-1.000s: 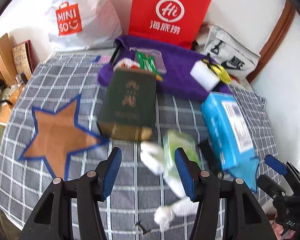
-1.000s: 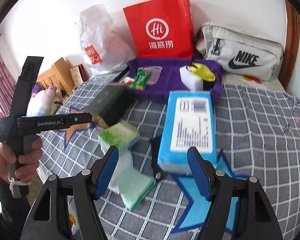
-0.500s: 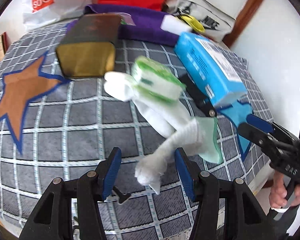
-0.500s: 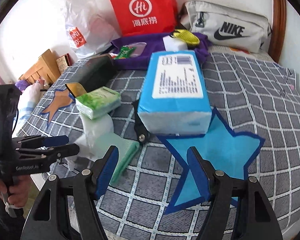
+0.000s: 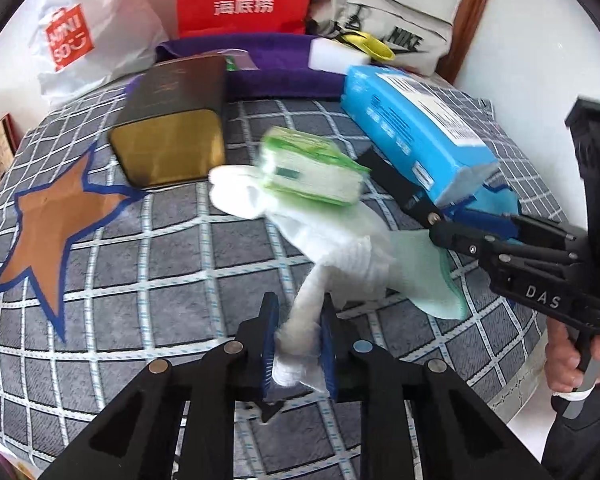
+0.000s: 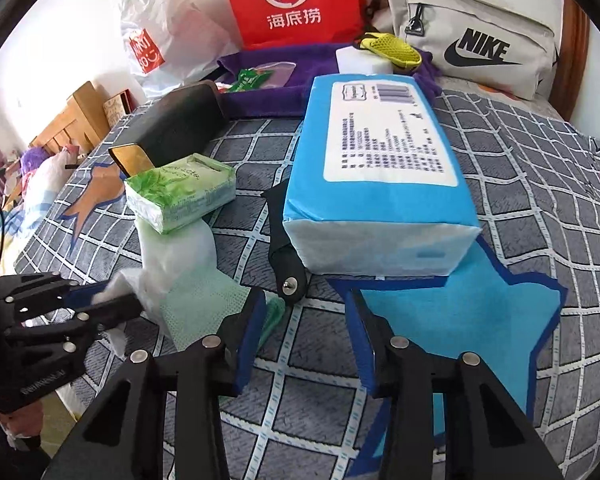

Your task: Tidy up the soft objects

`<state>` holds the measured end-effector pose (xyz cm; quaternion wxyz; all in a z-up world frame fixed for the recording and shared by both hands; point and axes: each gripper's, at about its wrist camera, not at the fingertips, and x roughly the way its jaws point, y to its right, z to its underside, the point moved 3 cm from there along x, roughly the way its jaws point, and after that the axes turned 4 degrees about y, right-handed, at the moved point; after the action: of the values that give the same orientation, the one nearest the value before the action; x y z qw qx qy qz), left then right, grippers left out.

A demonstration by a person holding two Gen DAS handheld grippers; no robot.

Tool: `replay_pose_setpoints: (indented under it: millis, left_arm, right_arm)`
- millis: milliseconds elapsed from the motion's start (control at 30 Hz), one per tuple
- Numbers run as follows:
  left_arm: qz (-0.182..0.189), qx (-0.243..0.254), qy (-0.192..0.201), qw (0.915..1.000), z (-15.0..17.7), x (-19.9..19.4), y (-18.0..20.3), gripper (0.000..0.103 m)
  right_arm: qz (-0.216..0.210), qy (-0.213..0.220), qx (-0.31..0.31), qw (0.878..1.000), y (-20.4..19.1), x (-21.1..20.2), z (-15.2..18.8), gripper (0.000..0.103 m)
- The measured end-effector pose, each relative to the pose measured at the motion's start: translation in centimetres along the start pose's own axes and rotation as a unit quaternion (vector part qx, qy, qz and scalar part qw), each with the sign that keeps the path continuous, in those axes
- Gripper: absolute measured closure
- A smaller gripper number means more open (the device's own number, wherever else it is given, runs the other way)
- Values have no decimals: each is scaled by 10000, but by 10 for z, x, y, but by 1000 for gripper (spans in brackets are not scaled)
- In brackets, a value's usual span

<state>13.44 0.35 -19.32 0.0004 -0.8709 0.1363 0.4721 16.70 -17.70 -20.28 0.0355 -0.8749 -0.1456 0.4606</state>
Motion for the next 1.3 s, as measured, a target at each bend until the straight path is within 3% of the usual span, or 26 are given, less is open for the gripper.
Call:
replay_pose_setpoints:
  millis: [133, 300, 400, 767, 900, 967, 1133, 1200, 1300]
  left_arm:
    - [115, -244, 28, 9996, 0, -4, -18, 84]
    - [210, -486, -59, 9986, 5, 3, -28, 84]
    - [269, -511, -39, 9983, 5, 5, -29, 84]
    - [328, -777, -37, 9964, 4, 3, -36, 84]
    - [-54, -669, 38, 9977, 7, -6, -38, 84]
    - [-206, -655, 61, 9976, 7, -11, -42, 84]
    - [-250, -948, -25, 9952, 9, -12, -55, 84]
    - [-235, -1033, -68, 9943, 9, -11, -57, 84]
    - [-226, -1098, -131, 9936, 9, -11, -57, 84]
  right_arm:
    - [-19, 114, 132, 9998, 0, 5, -3, 63]
    - [113, 204, 338, 9992, -5, 13, -4, 88]
    - [183, 254, 204, 9993, -11, 11, -3, 91]
    - [11, 249, 115, 9996, -3, -39, 16, 91]
    - [140, 82, 153, 9998, 14, -53, 39, 91]
    - [216, -199, 206, 9994, 26, -55, 54, 91]
    - [43, -231, 313, 9992, 42, -63, 70, 85]
    - [-81, -126, 316, 9994, 42, -62, 67, 60]
    - [10, 39, 82, 10000, 35, -55, 59, 52]
